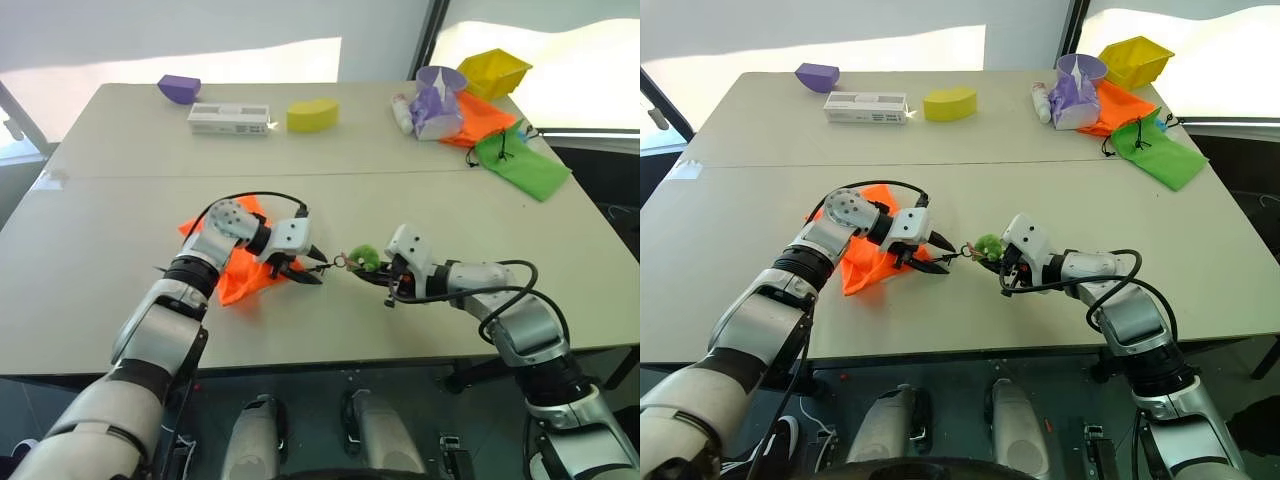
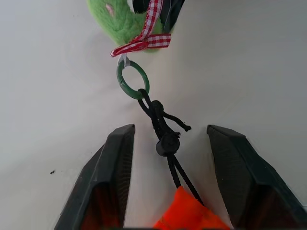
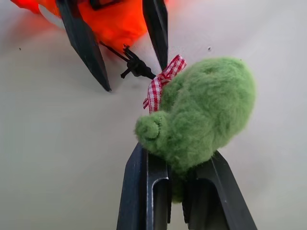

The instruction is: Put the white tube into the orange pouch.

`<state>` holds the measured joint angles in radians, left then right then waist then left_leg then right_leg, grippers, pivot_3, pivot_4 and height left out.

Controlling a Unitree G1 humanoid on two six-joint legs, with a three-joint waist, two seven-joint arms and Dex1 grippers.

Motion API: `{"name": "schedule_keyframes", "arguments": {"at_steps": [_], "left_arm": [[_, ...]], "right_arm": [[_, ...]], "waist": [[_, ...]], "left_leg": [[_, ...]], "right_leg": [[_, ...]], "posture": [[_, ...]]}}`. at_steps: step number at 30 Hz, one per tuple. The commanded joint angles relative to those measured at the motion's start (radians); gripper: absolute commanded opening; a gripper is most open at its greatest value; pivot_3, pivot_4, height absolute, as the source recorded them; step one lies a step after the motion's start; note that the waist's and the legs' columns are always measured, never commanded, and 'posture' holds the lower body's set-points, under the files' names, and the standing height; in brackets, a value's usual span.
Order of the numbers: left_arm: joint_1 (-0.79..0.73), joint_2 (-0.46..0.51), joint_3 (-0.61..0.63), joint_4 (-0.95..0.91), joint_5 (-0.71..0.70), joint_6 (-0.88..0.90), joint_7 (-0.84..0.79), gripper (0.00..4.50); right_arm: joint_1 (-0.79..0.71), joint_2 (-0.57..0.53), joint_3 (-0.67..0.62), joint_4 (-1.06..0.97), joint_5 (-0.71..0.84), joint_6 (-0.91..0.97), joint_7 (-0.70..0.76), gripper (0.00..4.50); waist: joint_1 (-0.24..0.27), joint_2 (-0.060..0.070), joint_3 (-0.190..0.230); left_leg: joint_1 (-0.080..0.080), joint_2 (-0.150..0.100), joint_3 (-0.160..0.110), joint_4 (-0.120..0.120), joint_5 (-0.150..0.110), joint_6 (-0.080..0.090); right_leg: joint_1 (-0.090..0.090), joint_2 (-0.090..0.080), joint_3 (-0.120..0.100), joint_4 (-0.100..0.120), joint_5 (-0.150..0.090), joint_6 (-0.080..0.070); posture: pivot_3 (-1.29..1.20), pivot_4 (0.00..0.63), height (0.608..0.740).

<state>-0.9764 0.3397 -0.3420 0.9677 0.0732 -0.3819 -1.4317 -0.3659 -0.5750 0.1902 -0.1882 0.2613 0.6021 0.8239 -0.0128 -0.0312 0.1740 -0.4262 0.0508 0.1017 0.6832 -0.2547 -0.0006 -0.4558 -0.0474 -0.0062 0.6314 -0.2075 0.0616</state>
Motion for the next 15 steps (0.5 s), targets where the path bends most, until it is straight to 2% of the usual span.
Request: {"name": "schedule_keyframes", "arguments": {"at_steps": [1,12,14,15], "left_arm": [[-0.014,-0.004,0.017,-0.002,0.001,-0.017,0.016,1.95],[-0.016,-0.005,0.015,0.005,0.007,-0.016,0.012,1.95],[-0.019,-0.008,0.020,0.007,0.003,-0.004,0.015,1.42],[-0.022,-0.011,0.023,0.010,0.002,0.001,0.021,1.42]], "right_arm": [[-0.015,0.005,-0.013,-0.010,0.004,-0.015,0.001,0.00],[-0.013,0.008,-0.010,-0.009,-0.004,-0.017,0.002,0.00],[-0.014,0.008,-0.010,-0.008,-0.004,-0.018,0.002,0.00],[-0.016,0.009,-0.010,-0.006,-0.005,-0.019,0.003,0.00]], "waist": [[0.000,0.000,0.000],[0.001,0.000,0.000],[0.001,0.000,0.000],[0.001,0.000,0.000]], "left_leg": [[0.000,0.000,0.000,0.000,0.000,0.000],[0.000,0.000,0.000,0.000,0.000,0.000],[0.000,0.000,0.000,0.000,0.000,0.000],[0.000,0.000,0.000,0.000,0.000,0.000]], "right_leg": [[0.000,0.000,0.000,0.000,0.000,0.000],[0.000,0.000,0.000,0.000,0.000,0.000],[0.000,0.000,0.000,0.000,0.000,0.000],[0.000,0.000,0.000,0.000,0.000,0.000]], "posture": [[0.00,0.150,0.740],[0.00,0.150,0.740],[0.00,0.150,0.740],[0.00,0.150,0.740]]}}
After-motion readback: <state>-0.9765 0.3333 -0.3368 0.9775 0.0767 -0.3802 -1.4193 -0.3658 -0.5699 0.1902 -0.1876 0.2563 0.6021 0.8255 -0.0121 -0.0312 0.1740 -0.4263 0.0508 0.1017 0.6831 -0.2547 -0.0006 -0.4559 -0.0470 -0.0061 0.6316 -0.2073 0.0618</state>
